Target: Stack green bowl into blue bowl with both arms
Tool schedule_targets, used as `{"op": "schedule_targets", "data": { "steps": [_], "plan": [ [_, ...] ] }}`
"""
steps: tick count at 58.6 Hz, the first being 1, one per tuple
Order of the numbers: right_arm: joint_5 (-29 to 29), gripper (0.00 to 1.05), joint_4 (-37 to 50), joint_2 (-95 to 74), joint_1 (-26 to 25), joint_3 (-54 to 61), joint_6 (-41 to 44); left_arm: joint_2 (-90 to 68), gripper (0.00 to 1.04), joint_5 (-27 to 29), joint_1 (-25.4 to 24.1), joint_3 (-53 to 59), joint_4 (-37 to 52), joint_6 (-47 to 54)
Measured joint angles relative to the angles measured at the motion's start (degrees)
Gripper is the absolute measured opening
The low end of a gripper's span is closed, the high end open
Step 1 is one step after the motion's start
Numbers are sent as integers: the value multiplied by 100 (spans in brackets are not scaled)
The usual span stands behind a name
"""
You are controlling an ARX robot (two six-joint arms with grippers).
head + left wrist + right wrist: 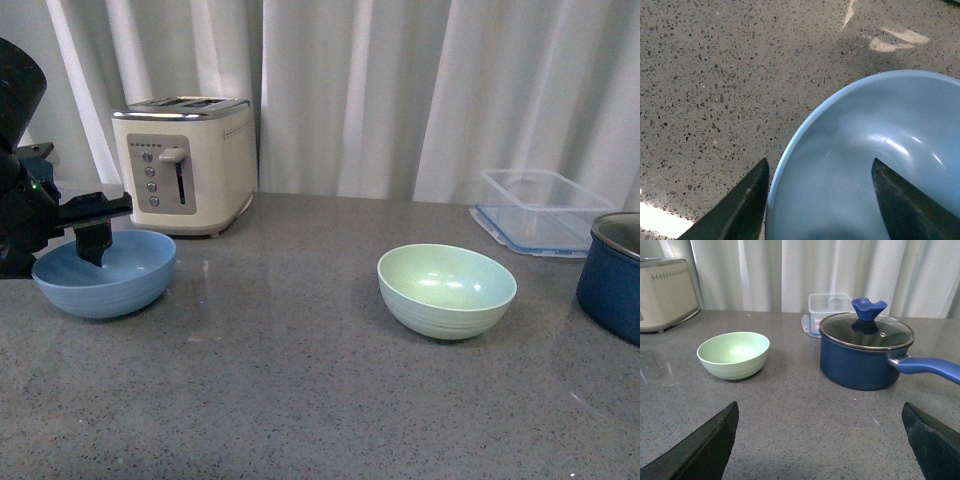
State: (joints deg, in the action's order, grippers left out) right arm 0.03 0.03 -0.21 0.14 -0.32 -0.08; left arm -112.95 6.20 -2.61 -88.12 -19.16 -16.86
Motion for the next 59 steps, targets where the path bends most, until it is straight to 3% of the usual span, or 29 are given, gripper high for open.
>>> {"op": "schedule_targets", "data": {
  "steps": [11, 17, 33, 59],
  "plan": [
    [0, 95, 0, 0, 0, 0, 0, 0, 25, -81, 0, 0, -48, -17],
    [0, 95, 0, 0, 0, 0, 0, 22, 3, -227, 0, 0, -120, -138],
    [2, 95, 0, 0, 0, 0, 0, 396, 4, -553, 343, -109, -229, -315],
    [0, 95, 0, 0, 0, 0, 0, -61, 4, -245, 1394, -765, -422, -448]
  ]
}}
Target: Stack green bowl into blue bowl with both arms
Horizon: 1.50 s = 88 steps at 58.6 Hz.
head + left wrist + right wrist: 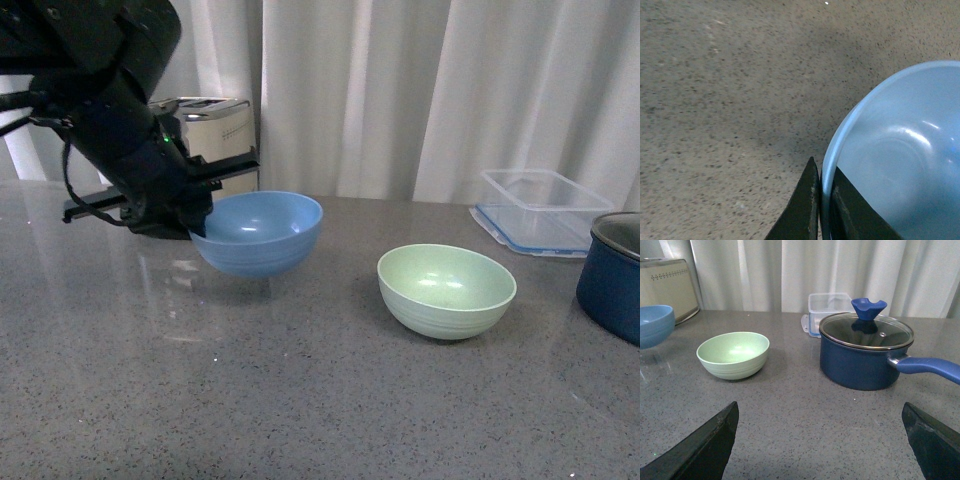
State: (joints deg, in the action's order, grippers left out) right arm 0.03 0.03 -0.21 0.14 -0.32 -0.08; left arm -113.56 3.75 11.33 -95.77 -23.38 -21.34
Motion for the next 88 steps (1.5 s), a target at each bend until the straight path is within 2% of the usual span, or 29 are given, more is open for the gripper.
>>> {"op": "schedule_targets", "data": {
  "steps": [22, 37, 43, 47, 55, 57, 62, 63, 67, 71, 79, 88],
  "plan": [
    [0, 95, 0, 0, 0, 0, 0, -782, 4, 389, 461, -717, -310, -22],
    [0, 95, 0, 0, 0, 0, 0, -743, 43, 310, 490, -767, -358, 22],
    [0, 95, 0, 0, 0, 0, 0, -369, 62, 170, 455, -612, -149, 157],
    [0, 95, 0, 0, 0, 0, 0, 190, 77, 107, 396, -273, 251, 339],
    [0, 95, 0, 0, 0, 0, 0, 1381, 98, -122, 258, 634, 1314, 704],
    [0, 95, 0, 0, 0, 0, 0, 1714, 100, -120, 219, 925, 1606, 872],
    [0, 95, 0, 0, 0, 0, 0, 2675, 98, -48, 83, 1880, 2446, 1217],
    [0, 95, 0, 0, 0, 0, -2, 2817, 96, 107, 81, 2041, 2638, 1338],
    [4, 95, 0, 0, 0, 0, 0, 3235, 83, 649, 11, 2774, 3724, 1692],
    [2, 95, 0, 0, 0, 0, 0, 3565, 71, 647, -94, 3615, 4481, 1871],
    [2, 95, 0, 0, 0, 0, 0, 4059, 46, 455, -275, 5169, 5224, 2013],
    [2, 95, 0, 0, 0, 0, 0, 4664, 19, 306, -442, 6277, 5705, 2065]
  ]
}}
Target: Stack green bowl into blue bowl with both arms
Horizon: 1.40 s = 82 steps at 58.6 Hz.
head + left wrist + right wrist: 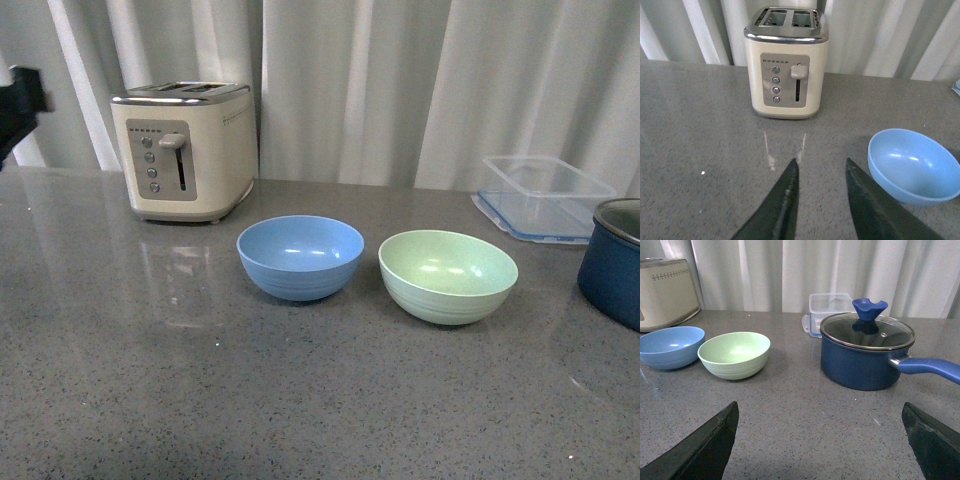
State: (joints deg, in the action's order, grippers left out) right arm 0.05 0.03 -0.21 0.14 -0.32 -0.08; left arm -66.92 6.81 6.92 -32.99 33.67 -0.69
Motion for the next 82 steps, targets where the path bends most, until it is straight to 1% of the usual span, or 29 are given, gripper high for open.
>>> {"op": "schedule_targets", "data": {
  "steps": [4, 5, 20, 21, 23, 29, 42, 54, 71, 77, 82],
  "plan": [
    [0, 95, 0, 0, 0, 0, 0, 223, 8, -66, -63, 326, 142, 9],
    [0, 95, 0, 0, 0, 0, 0, 326, 3, -94, -94, 483, 201, 13],
    [0, 95, 0, 0, 0, 0, 0, 1067, 4, -284, -289, 1576, 459, 28],
    [0, 95, 0, 0, 0, 0, 0, 1163, 4, -483, -409, 1674, 463, 28],
    [0, 95, 0, 0, 0, 0, 0, 1320, 4, -645, -553, 1832, 463, 31],
    [0, 95, 0, 0, 0, 0, 0, 1622, 4, -643, -675, 2107, 461, 31],
    [0, 95, 0, 0, 0, 0, 0, 2253, 4, -664, -682, 2544, 275, 31],
    [2, 95, 0, 0, 0, 0, 0, 2870, 4, -664, -682, 2828, -68, 31],
    [0, 95, 0, 0, 0, 0, 0, 3648, 4, -664, -682, 3051, -619, 31],
    [0, 95, 0, 0, 0, 0, 0, 3773, 4, -664, -682, 3178, -501, 33],
    [-2, 95, 0, 0, 0, 0, 0, 4030, 4, -669, -682, 3180, -730, 35]
  ]
}}
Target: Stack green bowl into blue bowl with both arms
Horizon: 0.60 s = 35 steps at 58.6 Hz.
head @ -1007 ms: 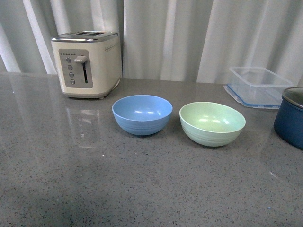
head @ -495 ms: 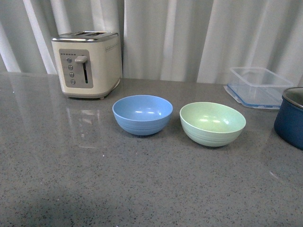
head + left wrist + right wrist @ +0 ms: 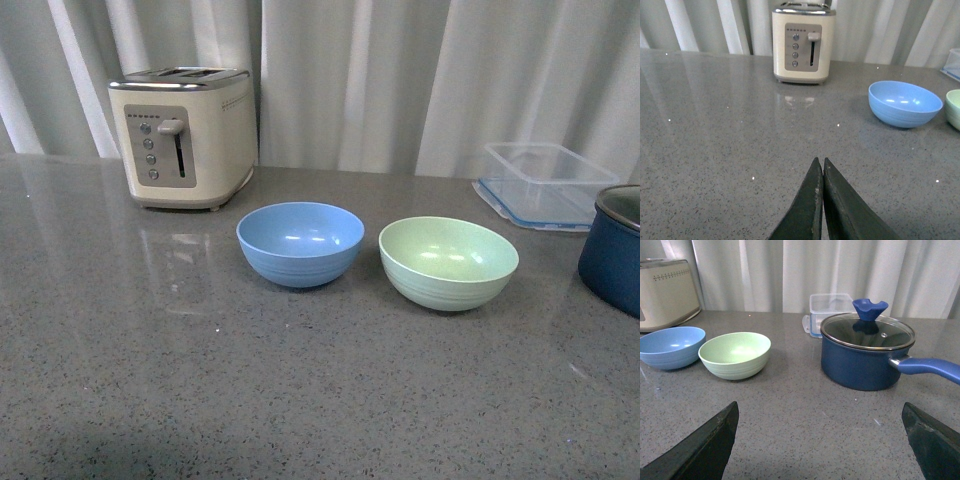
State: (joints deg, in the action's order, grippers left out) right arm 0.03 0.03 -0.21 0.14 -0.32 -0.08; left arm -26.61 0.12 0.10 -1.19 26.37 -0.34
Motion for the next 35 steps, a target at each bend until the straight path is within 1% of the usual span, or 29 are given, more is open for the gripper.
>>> {"op": "schedule_targets", "data": {
  "steps": [13, 35],
  "plan": [
    [2, 95, 0, 0, 0, 0, 0, 612, 4, 2, 0, 0, -590, 2],
    [2, 95, 0, 0, 0, 0, 0, 1390, 4, 0, 0, 0, -1338, 2]
  ]
}}
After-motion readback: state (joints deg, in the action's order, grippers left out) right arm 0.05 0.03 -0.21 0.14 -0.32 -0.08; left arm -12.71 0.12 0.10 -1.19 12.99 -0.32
